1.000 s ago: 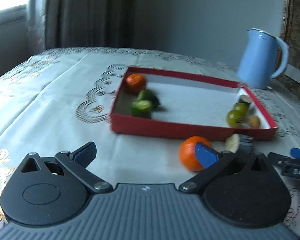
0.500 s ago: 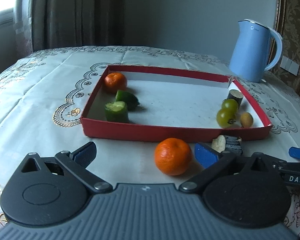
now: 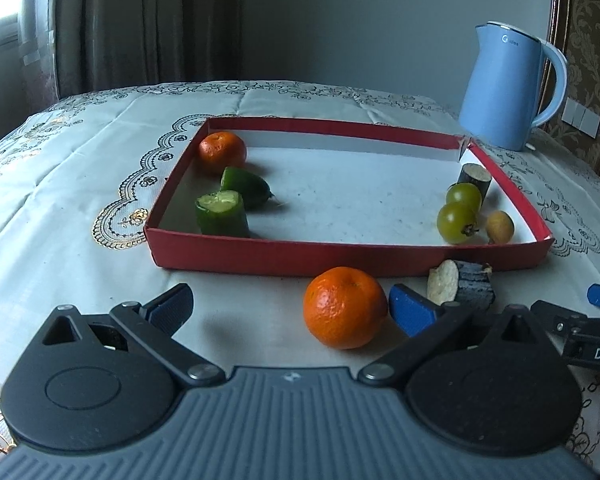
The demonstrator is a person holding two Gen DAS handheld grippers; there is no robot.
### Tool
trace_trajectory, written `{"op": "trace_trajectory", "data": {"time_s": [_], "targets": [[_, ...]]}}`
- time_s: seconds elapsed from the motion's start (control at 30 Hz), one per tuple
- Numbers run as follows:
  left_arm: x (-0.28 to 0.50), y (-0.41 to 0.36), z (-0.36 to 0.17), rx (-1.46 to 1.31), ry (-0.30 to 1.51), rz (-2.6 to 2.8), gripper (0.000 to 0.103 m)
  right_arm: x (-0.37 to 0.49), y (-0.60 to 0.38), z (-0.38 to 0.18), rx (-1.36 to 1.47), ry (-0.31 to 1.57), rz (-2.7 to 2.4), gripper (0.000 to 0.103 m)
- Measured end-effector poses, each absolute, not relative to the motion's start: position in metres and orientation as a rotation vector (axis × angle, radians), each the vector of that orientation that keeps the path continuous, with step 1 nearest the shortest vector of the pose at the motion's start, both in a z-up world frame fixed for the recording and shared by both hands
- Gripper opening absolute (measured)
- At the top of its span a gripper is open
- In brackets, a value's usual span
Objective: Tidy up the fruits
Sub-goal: 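Move the left gripper toward the remaining tangerine, then close the left gripper around the tangerine, then carry the tangerine with the left gripper into the tray and open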
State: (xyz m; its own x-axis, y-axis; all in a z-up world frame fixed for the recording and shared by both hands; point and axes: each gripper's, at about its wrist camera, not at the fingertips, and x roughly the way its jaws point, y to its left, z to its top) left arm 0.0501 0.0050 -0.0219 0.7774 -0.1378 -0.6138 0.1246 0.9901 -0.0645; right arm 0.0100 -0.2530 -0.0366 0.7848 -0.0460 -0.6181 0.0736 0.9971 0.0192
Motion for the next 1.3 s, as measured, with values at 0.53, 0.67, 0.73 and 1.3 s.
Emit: {"op": "trace_trajectory", "data": {"time_s": [0.53,0.67,0.73,1.3], "targets": [[0.046,-0.006,-0.024,0.021,0.664,-0.223,0.05,0.01,-0.253,-0.037,0.043,0.665,-0.064,0.099],[0.045,-0.008,-0.025,0.046,0.657,-0.215,0.04,0.01,-0.253,-0.037,0.043,0.665,-0.065,0.099],[0.045,-0.007,-0.025,0.047,0.656,-0.216,0.04,0.01,-0.253,-0.037,0.043,0.665,-0.065,0.099],[0.031,0.006,-0.001,0.06,0.604,-0.233,0.04,0.011,-0.253,-0.037,0.044,0.665,-0.064,0.099]]}}
